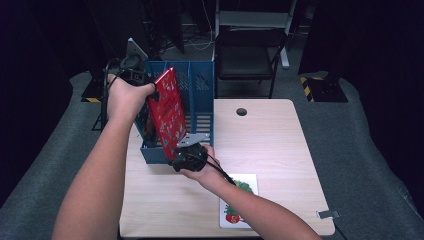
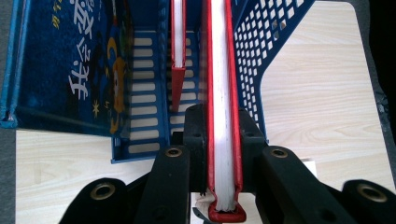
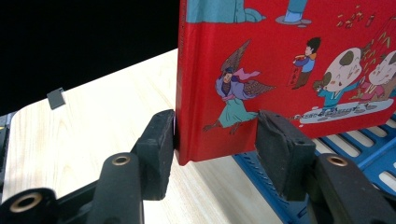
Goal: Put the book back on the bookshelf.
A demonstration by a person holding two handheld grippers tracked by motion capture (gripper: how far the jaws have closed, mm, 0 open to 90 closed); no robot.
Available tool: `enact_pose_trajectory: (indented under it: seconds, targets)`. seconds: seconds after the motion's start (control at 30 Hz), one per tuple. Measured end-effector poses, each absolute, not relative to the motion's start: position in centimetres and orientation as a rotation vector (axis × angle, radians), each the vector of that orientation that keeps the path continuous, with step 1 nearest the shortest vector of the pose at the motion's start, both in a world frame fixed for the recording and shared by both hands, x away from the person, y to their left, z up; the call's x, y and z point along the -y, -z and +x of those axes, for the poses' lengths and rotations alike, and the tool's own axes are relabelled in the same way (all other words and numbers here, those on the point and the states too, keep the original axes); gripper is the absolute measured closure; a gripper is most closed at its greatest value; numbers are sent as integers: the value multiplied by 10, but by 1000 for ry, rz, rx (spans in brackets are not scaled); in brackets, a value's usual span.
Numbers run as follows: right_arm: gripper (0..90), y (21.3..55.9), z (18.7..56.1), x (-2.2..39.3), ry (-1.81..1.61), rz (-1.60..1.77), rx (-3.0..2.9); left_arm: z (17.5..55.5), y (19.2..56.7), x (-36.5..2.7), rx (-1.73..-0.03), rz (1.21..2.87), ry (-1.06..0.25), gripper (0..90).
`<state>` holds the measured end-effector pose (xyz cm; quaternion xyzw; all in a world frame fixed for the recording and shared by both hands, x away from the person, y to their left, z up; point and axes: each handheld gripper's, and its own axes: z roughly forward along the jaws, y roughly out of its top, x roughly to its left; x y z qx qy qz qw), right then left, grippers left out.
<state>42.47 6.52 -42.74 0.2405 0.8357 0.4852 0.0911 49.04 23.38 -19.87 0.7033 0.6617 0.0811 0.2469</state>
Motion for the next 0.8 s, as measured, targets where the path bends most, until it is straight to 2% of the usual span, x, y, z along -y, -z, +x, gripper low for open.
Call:
enact_pose_trajectory:
  seconds: [0.13, 0.3, 0.47, 0.8]
  targets:
    - [472, 428, 423, -67, -1428, 711, -2473, 491, 198, -234, -1809, 1918, -214, 792]
    - [548, 429, 427, -67, -1390, 744, -2461, 492, 198, -233, -1812, 1918, -210, 791]
    - [580, 430, 440, -62, -1385, 805, -2456, 495, 195, -228, -1807, 1919, -222, 790]
    - [589, 425, 455, -64, -1358, 785, -2448, 497, 187, -226, -1794, 1925, -242, 789]
